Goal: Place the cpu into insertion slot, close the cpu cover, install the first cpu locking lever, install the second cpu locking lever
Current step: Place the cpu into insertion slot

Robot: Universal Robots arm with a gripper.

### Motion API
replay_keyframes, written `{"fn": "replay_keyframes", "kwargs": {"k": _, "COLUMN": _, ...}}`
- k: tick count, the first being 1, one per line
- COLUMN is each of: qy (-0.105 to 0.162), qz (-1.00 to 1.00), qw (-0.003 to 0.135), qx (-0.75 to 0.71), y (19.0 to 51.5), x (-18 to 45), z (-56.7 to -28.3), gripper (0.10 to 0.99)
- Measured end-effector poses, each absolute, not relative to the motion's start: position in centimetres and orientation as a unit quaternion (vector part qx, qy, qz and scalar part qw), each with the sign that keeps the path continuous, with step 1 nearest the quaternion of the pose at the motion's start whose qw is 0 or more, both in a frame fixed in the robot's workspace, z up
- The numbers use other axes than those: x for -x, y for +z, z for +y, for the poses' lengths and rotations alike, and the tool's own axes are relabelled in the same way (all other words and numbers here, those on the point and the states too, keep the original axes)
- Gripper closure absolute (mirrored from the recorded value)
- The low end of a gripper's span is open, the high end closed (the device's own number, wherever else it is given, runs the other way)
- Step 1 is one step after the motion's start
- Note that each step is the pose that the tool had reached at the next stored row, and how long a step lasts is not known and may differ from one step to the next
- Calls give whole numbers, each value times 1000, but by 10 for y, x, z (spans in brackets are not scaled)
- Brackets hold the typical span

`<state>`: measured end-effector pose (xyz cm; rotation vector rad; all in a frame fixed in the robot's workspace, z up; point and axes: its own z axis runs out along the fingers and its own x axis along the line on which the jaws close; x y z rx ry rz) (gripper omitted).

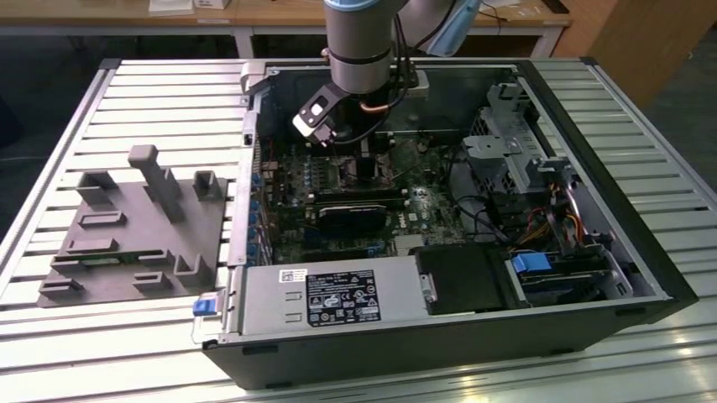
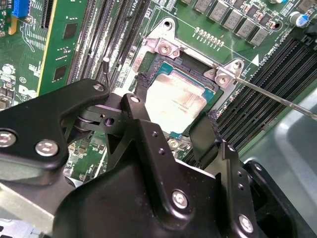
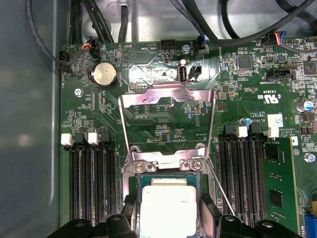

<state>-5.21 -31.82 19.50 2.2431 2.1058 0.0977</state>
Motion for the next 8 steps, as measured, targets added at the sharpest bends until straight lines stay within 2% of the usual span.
{"fn": "replay_keyframes", "kwargs": {"k": 8, "qy": 32, "qz": 684, "qw": 32, "qx": -728, "y": 195, "x": 52, "z": -318, "gripper": 486}}
